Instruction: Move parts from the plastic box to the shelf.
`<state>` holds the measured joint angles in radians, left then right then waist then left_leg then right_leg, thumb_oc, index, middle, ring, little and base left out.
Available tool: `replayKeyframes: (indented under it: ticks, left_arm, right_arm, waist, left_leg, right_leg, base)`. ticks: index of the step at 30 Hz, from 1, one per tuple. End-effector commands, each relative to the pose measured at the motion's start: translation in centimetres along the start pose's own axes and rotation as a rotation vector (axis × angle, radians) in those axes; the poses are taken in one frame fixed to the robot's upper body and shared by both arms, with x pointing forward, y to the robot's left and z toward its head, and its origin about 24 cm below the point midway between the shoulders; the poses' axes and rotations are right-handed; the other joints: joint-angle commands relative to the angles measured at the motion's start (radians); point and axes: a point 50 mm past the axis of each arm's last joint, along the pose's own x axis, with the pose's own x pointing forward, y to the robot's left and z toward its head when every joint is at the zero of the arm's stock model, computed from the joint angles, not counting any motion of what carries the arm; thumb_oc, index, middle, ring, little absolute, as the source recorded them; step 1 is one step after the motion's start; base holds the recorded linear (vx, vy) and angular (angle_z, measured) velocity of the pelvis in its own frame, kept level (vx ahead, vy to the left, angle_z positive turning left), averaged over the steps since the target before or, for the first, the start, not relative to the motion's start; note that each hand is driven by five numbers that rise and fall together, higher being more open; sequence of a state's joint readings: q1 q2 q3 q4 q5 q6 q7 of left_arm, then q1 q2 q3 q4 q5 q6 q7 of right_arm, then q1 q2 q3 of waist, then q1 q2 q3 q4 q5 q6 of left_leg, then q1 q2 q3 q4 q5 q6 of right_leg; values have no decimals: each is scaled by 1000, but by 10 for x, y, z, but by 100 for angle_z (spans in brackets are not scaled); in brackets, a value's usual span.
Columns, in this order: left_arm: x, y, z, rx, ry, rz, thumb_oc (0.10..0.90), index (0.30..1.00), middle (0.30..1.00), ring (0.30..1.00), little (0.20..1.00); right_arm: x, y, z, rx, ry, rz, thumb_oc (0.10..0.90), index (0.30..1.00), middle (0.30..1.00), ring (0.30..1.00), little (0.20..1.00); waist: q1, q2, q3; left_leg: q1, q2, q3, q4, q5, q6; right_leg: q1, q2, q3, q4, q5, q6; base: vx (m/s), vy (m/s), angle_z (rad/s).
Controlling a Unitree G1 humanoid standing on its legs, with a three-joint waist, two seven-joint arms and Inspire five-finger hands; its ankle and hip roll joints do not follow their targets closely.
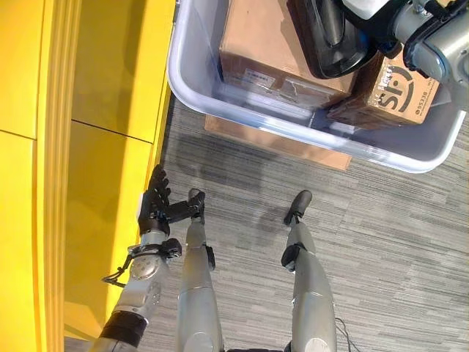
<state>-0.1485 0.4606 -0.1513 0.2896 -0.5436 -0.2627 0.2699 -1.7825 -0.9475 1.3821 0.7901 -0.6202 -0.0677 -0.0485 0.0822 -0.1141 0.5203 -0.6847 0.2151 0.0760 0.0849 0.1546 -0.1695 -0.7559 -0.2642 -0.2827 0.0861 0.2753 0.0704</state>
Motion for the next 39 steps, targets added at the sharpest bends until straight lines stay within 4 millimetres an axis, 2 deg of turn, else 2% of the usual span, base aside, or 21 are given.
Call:
replayKeyframes:
  ticks: [1,3,4,6,7,13,15,19,25,28,39]
  left_arm:
    - [-3,3,34,21,-169,-61,900,1000,1000,1000,1000]
    - [-2,3,32,22,-162,-55,900,1000,1000,1000,1000]
    - [-2,3,33,24,-163,-53,900,1000,1000,1000,1000]
    - [-2,3,32,23,-160,-52,900,1000,1000,1000,1000]
    - [-1,1,33,7,-167,-50,900,1000,1000,1000,1000]
    - [-1,-10,29,-46,-159,-50,900,1000,1000,1000,1000]
    - [0,-12,29,-53,-159,-48,900,1000,1000,1000,1000]
    - [0,-11,27,-52,-149,-38,900,1000,1000,1000,1000]
    - [1,-10,27,-40,-143,-20,900,1000,1000,1000,1000]
    - [1,-8,28,-28,-145,-16,900,1000,1000,1000,1000]
    - [-1,-10,24,-25,-127,-6,900,1000,1000,1000,1000]
  right_arm:
    - [-17,-32,-58,-59,179,-81,900,1000,1000,1000,1000]
    - [-18,-35,-59,-46,181,-94,900,1000,1000,1000,1000]
    - [-17,-37,-58,-41,176,-100,900,1000,1000,1000,1000]
    - [-17,-39,-56,-33,164,-109,900,1000,1000,1000,1000]
    - [-17,-46,-55,-8,157,-141,900,1000,1000,1000,1000]
    - [-15,-67,-43,79,99,-232,900,1000,1000,1000,1000]
    - [-15,-71,-39,120,81,-264,900,1000,1000,1000,1000]
    - [-17,-80,-28,223,36,-346,900,1000,1000,1000,1000]
    - [-26,-88,-15,249,-27,-422,900,1000,1000,1000,1000]
    - [-30,-87,-11,275,-42,-448,900,1000,1000,1000,1000]
    - [-37,-52,-7,487,-4,-469,900,1000,1000,1000,1000]
  waist:
    - [19,-37,0]
    - [16,-37,0]
    - [14,-38,0]
    - [12,-37,0]
    - [8,-28,0]
    - [-4,11,0]
    - [-7,16,0]
    - [-14,9,0]
    - [-27,2,0]
    - [-29,-3,0]
    - [-41,-1,0]
  left_leg:
    - [127,18,85,-72,-25,-2]
    - [126,19,86,-67,-24,-3]
    - [107,20,95,-62,-4,5]
    - [125,20,88,-62,-26,-3]
    - [108,21,95,-57,-6,6]
    - [115,25,96,-51,-8,7]
    - [120,25,98,-50,-10,7]
    - [137,26,102,-51,-13,8]
    - [160,27,105,-54,-18,8]
    - [165,27,108,-53,-21,9]
    - [166,27,112,-51,-23,13]
  right_leg:
    - [86,-64,126,204,-184,145]
    - [83,-63,128,206,-182,144]
    - [69,-62,122,201,-162,134]
    - [82,-61,128,209,-183,144]
    - [66,-60,123,205,-162,133]
    - [65,-56,128,217,-164,129]
    - [66,-55,128,221,-164,129]
    - [77,-52,133,225,-164,128]
    - [92,-52,134,229,-167,127]
    - [96,-51,137,230,-168,127]
    - [91,-48,140,229,-167,124]
  base:
    - [0,0,0]
    - [-39,-9,-1]
    - [0,0,0]
    - [-3,-7,-2]
    - [-71,-6,-2]
    - [-13,-1,0]
    - [0,0,0]
    - [0,0,0]
    - [-7,-2,-5]
    - [0,0,0]
    - [-2,-1,0]
